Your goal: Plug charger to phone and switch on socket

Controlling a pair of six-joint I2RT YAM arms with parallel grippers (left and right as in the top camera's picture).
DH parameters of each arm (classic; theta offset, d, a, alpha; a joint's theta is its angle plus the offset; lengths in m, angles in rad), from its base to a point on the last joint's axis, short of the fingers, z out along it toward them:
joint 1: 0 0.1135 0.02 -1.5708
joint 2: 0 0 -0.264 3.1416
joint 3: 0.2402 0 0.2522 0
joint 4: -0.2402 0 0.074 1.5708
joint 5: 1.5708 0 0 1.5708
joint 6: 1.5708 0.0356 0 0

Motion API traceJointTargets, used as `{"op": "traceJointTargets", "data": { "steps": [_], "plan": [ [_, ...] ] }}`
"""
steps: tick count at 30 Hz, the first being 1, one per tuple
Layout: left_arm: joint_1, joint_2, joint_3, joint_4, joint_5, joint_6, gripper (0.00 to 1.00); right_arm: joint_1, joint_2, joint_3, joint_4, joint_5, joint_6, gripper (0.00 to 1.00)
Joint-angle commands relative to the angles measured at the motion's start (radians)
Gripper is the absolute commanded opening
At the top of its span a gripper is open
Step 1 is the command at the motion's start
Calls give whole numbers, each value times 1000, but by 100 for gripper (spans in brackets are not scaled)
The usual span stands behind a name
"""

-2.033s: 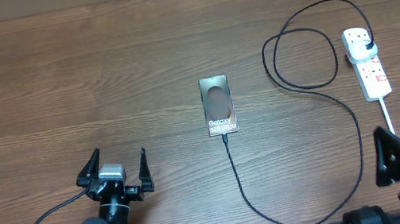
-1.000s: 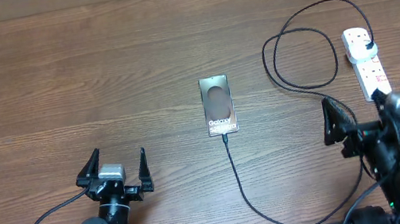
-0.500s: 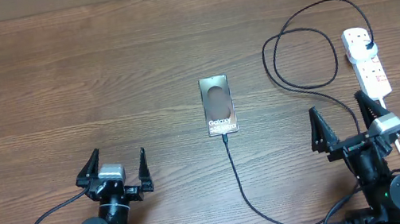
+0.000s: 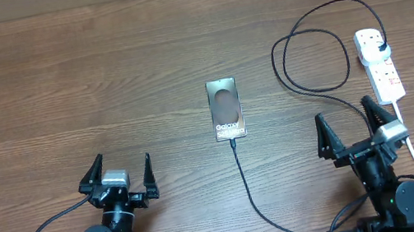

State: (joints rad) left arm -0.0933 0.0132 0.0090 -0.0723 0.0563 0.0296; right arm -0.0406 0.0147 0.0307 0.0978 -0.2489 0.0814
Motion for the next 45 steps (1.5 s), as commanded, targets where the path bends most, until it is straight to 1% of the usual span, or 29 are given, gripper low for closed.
{"op": "traceJointTargets", "data": {
  "steps": [1,7,14,22,45],
  "plan": [
    [-5,-8,-4,-2,-8,16,100,-6,-12,-24,-1,-16,0,100],
    [-5,-8,-4,-2,-8,16,100,-6,-12,-23,-27,-14,-1,100],
    [-5,-8,-4,-2,-8,16,100,-6,-12,-23,-160,-15,-1,100],
    [-5,-8,-4,-2,-8,16,100,-5,-12,-23,-162,24,-1,100],
    [-5,-8,-4,-2,-8,16,100,10,-12,-23,-166,19,-1,100]
  ]
}}
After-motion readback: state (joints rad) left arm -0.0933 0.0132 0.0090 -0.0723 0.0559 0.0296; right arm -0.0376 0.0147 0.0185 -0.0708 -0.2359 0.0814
